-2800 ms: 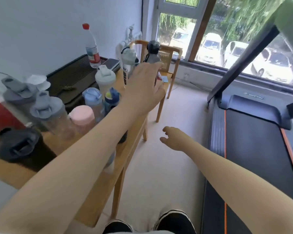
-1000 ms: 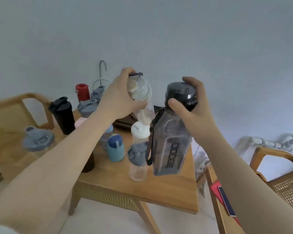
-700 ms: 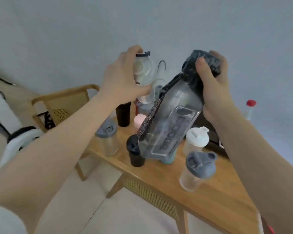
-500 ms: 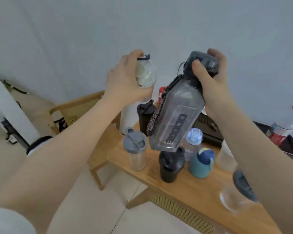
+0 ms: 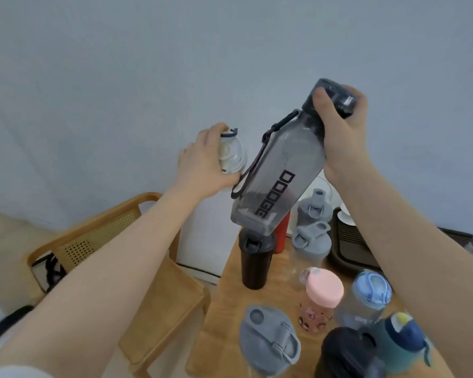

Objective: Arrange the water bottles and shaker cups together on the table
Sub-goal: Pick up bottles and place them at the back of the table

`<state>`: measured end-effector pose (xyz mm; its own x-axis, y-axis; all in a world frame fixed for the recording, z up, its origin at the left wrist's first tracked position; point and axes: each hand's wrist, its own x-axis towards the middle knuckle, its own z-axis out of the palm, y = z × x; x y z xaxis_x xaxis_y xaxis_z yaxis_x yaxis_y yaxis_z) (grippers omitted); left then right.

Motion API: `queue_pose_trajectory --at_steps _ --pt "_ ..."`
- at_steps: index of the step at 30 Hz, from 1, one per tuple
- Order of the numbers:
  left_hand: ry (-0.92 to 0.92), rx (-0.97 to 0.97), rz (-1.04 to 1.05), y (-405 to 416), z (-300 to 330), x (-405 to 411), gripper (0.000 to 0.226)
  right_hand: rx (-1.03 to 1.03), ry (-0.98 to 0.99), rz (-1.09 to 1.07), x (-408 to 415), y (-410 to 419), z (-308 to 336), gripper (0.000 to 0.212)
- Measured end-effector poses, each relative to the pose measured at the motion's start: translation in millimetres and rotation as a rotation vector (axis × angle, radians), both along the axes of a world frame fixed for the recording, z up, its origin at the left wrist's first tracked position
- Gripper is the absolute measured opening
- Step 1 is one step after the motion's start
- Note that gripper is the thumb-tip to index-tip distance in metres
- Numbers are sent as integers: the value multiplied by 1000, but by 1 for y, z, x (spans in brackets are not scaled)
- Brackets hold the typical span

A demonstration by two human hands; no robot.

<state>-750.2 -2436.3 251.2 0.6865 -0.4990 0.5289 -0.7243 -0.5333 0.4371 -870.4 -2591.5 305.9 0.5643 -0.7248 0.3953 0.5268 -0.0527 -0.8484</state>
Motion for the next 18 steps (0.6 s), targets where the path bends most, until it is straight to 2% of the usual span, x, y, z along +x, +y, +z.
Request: queue_pose_trajectory --at_steps 8,18 --pt "187 55 -65 -5 -37 93 83 -170 141 -95 88 -12 -11 42" --pt "467 225 -384 -62 -122 169 89 -184 215 -355 129 -22 -45 43"
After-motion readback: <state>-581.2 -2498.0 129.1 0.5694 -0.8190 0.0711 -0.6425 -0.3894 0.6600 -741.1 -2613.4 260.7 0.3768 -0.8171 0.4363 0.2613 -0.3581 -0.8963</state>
